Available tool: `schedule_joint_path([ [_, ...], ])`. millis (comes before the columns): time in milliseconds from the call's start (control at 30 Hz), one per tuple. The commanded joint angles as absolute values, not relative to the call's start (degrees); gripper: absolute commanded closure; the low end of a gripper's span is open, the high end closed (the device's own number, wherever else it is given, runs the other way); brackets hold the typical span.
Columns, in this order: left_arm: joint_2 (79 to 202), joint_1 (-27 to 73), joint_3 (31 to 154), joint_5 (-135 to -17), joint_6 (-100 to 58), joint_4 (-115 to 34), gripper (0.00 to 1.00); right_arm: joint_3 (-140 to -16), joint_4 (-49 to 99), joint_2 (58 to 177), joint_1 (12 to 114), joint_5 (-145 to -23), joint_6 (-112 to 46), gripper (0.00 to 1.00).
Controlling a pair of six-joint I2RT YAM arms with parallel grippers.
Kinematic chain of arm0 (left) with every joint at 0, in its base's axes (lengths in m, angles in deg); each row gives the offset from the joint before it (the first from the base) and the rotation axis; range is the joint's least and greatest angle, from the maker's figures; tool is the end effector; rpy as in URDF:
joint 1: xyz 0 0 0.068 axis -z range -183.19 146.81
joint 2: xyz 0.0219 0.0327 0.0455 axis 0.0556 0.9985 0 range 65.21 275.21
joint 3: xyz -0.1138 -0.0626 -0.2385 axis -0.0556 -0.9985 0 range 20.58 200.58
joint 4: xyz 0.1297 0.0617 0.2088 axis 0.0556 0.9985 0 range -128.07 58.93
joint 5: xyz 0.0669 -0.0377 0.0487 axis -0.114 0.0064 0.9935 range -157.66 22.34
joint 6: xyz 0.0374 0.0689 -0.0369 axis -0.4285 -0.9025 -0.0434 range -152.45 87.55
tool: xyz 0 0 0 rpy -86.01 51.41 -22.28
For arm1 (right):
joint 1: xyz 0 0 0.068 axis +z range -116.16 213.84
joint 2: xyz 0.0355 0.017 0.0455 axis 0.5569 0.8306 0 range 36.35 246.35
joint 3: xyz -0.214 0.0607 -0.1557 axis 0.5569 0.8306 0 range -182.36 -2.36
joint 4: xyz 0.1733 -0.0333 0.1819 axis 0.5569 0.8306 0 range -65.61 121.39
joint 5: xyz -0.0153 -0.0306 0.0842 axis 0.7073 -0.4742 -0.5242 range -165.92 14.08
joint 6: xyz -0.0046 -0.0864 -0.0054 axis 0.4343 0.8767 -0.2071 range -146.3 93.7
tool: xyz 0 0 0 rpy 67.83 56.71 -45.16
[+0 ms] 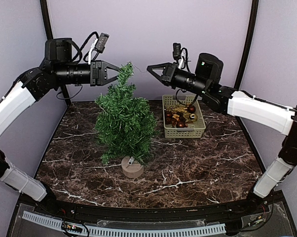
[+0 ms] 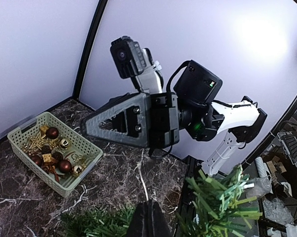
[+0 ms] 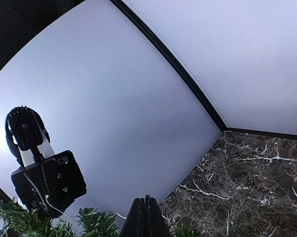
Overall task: Decorate the small christmas tree
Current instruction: Wrap the side of the string light in the gap of the branches.
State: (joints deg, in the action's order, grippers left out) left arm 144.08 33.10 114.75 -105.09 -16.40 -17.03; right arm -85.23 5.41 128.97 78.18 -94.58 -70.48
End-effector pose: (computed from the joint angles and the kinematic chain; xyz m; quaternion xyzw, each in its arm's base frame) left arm 0.2269 -0.2244 0.4781 0.3353 0.6537 -0.4938 0.4652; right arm 0.2831 0.3110 0.4184 -0.1243 0.6391 0.5998 0.4650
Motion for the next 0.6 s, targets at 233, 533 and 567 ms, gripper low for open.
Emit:
schedule_joint_path([
  [233, 136.92, 33.47, 106.2, -101.31, -17.61, -23.01, 0.98, -90.11, 5.53, 121.68, 83.22, -99.03, -66.45, 1.0],
  [533, 132.75, 33.46, 101.48, -99.02, -17.11, -25.53, 0.84, -98.31, 12.61, 123.46, 90.0, -96.96, -58.98, 1.0],
  [567, 132.48, 33.46, 101.23, -98.85, -16.96, -25.43, 0.8, -99.3, 13.75, 123.95, 90.46, -96.87, -58.28, 1.0],
])
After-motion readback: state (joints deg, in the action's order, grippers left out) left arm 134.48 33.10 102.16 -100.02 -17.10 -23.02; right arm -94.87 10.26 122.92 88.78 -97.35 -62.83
